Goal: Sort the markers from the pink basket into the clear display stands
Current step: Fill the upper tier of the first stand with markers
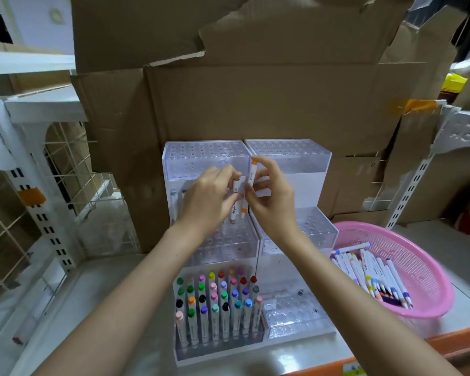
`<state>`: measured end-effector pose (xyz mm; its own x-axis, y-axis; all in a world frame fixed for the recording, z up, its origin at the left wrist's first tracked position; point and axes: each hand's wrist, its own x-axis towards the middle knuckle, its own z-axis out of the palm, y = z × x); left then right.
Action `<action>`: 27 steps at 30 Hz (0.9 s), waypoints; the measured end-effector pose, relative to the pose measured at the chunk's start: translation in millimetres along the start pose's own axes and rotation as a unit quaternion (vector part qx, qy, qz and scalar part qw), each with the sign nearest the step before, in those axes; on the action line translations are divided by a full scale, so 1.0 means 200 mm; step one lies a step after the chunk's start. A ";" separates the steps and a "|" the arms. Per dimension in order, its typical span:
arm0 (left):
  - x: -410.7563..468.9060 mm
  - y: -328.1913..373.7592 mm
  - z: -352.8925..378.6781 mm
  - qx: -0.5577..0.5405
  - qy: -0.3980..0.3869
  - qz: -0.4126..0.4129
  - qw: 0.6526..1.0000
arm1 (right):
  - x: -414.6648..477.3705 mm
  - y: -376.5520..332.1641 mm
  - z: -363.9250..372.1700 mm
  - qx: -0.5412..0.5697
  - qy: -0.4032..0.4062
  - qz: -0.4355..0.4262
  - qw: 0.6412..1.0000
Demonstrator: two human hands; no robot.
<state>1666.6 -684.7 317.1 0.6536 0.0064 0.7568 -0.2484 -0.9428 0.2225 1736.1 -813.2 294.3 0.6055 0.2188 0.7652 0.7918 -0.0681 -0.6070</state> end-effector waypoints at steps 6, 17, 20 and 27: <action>-0.02 -0.01 0.02 0.035 -0.014 0.029 0.999 | 0.00 0.01 -0.02 0.002 0.004 0.014 1.000; -0.03 -0.02 0.01 0.058 -0.016 0.040 0.997 | -0.01 -0.01 -0.02 0.001 0.004 0.006 1.000; -0.03 -0.01 0.00 0.149 -0.018 0.069 0.986 | 0.00 -0.01 -0.02 0.000 0.005 0.003 1.000; -0.07 -0.02 0.00 0.188 -0.021 0.078 0.979 | -0.01 -0.01 -0.01 -0.009 0.002 0.000 1.000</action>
<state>1658.7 -681.4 306.7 0.6593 -0.1529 0.7362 -0.0715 -0.9874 -0.1410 1733.2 -815.7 295.0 0.6051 0.2159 0.7663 0.7935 -0.0845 -0.6027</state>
